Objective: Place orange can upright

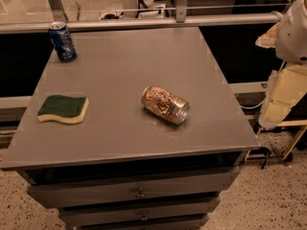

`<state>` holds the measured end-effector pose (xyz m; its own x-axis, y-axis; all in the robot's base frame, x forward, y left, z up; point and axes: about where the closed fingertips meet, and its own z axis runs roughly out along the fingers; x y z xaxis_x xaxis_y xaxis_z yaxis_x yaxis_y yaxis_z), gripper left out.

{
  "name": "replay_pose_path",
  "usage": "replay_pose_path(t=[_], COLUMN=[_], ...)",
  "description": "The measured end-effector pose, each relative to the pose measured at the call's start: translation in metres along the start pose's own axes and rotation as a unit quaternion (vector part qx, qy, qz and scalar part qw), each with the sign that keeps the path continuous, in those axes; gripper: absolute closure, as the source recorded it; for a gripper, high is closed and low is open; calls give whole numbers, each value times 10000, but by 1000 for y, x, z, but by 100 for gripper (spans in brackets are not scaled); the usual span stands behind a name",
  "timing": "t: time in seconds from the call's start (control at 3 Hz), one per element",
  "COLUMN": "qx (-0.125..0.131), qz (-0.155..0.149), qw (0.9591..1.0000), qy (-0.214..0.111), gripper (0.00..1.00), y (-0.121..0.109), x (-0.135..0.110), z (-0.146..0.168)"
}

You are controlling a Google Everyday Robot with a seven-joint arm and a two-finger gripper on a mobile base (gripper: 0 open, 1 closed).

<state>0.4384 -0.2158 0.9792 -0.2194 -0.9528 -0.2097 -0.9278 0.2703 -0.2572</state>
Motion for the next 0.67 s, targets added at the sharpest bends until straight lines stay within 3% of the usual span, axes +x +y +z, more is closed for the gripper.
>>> replay_pose_path(t=[0.33, 0.67], qx=[1, -28], qz=[0, -76], qw=[10000, 10000], qy=[0, -53], gripper=[0, 0], y=[0, -5], x=[0, -25], z=[0, 5])
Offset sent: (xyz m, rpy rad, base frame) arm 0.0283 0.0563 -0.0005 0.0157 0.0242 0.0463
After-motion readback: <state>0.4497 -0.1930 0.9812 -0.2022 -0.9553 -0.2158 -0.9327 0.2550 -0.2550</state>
